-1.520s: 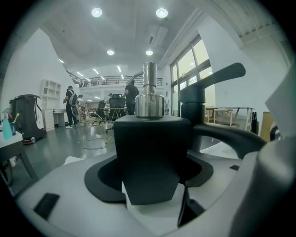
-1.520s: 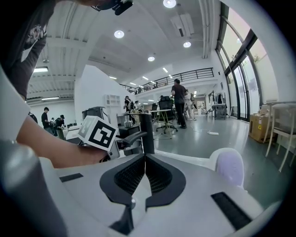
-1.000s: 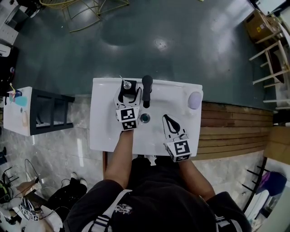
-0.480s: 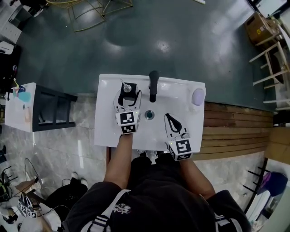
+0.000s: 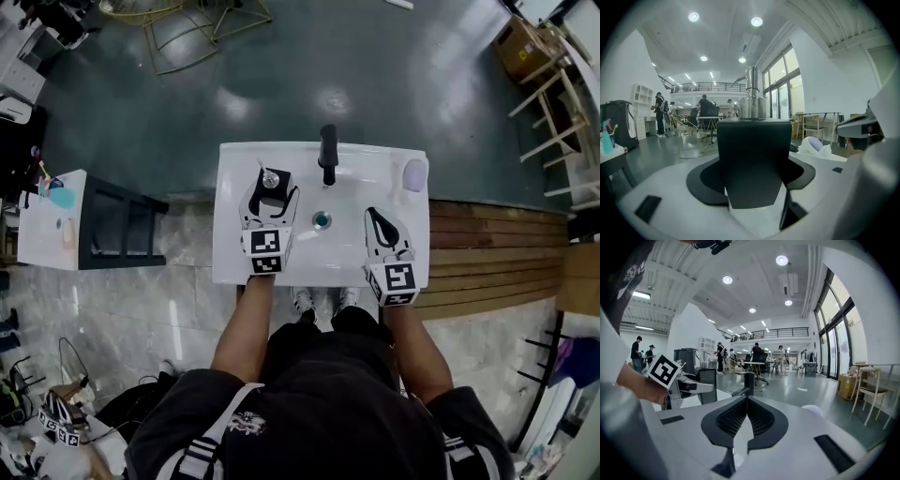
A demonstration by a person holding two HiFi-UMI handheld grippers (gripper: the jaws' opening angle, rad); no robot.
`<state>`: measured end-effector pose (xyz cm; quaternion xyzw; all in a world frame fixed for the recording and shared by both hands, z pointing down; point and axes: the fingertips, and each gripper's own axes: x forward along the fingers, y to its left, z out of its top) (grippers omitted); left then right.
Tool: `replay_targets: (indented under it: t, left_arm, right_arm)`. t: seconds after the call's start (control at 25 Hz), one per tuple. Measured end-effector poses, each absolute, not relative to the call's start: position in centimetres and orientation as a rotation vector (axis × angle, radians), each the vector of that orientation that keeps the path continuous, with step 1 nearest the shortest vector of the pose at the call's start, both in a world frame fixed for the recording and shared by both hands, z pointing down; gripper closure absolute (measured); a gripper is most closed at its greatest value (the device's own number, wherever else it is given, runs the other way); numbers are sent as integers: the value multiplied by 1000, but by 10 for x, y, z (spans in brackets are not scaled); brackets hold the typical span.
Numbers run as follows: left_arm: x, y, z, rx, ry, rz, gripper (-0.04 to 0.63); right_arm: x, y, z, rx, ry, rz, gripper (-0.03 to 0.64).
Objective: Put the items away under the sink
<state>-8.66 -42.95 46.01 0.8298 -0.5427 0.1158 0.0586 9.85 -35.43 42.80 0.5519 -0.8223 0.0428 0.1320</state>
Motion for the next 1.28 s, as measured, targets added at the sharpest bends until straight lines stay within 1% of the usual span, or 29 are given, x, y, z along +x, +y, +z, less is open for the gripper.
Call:
replay_targets:
  t: [0.2,0.36,0.8,1.16,1.28]
  left_arm:
    - [-81,-401,448,2542,-1627,343,270]
    - [-78,-381,436,2516,-1681,282,271]
    - [-46,-279,415,2488,-1767,232,272]
    - [-49,-197,402,2426,-1854,203,272]
    - [-50,-176,398,2395,-1868,185,272]
  right_arm:
    - [93,-326,419,1605,-2408,113,594]
    - [84,-288,424,1543,-2444,115,594]
    - [109,-184,411,1500,-2557,170,594]
    - [119,-114,412,1425,-2615,158,594]
    - [126,-102,412,1420,-2646,220,594]
